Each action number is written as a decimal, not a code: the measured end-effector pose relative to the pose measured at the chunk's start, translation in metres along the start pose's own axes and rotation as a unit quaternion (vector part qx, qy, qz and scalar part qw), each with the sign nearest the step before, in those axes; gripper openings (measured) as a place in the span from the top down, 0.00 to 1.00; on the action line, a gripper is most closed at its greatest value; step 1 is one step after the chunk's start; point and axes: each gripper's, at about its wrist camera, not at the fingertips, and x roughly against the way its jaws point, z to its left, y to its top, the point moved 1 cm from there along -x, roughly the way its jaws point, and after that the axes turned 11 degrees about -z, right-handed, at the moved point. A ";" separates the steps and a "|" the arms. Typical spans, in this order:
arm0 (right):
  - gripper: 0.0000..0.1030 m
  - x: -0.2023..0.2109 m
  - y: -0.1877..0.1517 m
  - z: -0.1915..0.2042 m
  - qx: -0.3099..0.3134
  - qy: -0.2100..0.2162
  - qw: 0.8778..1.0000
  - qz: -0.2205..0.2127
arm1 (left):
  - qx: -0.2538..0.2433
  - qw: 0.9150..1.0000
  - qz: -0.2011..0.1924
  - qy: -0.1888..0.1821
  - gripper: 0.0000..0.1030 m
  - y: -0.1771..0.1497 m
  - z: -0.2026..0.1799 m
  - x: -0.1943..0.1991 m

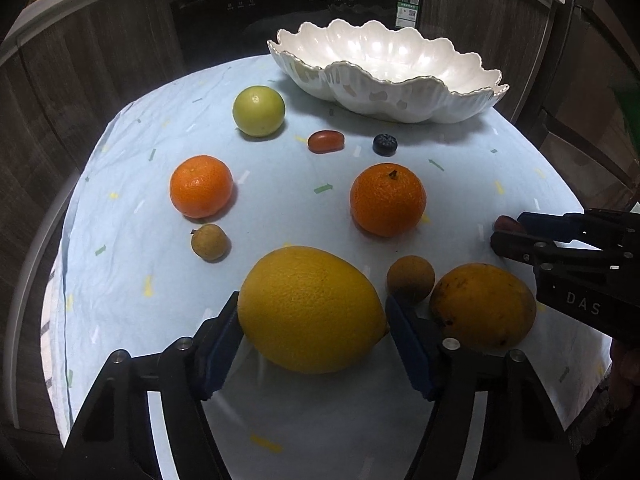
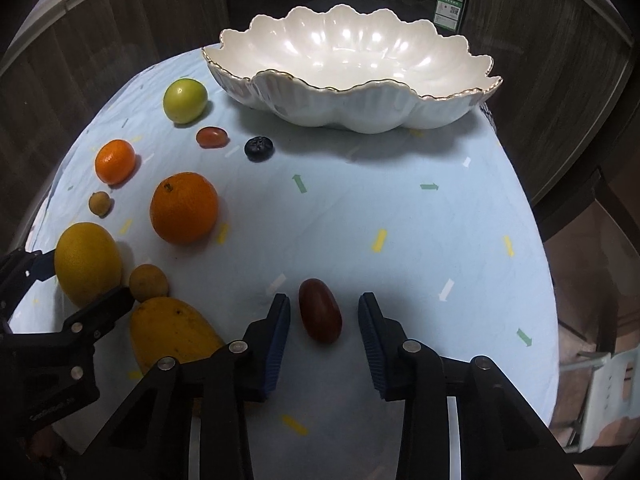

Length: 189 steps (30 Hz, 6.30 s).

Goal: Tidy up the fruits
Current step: 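Lower the right gripper onto the red date and close it while the left gripper approaches the lemon, then close the left gripper around the large yellow lemon, then carry the lemon and date into the white bowl while opening both grippers, then lift both open grippers out of the bowl and back over the cloth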

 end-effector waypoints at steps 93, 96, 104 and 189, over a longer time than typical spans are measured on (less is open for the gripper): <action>0.78 -0.020 0.141 -0.092 -0.061 0.000 0.993 -0.101 | -0.037 0.995 -0.075 -0.048 0.34 0.179 -0.042 -0.072; 0.57 -0.020 0.141 -0.091 -0.060 -0.003 0.993 -0.102 | -0.041 0.995 -0.080 -0.039 0.20 0.179 -0.042 -0.070; 0.18 0.000 0.143 -0.091 -0.055 -0.053 0.988 -0.133 | -0.027 0.996 -0.081 -0.014 0.08 0.177 -0.030 -0.059; 0.10 0.090 0.027 0.049 0.016 -0.006 0.994 -0.110 | 0.028 0.994 -0.083 0.069 0.02 0.024 0.041 0.103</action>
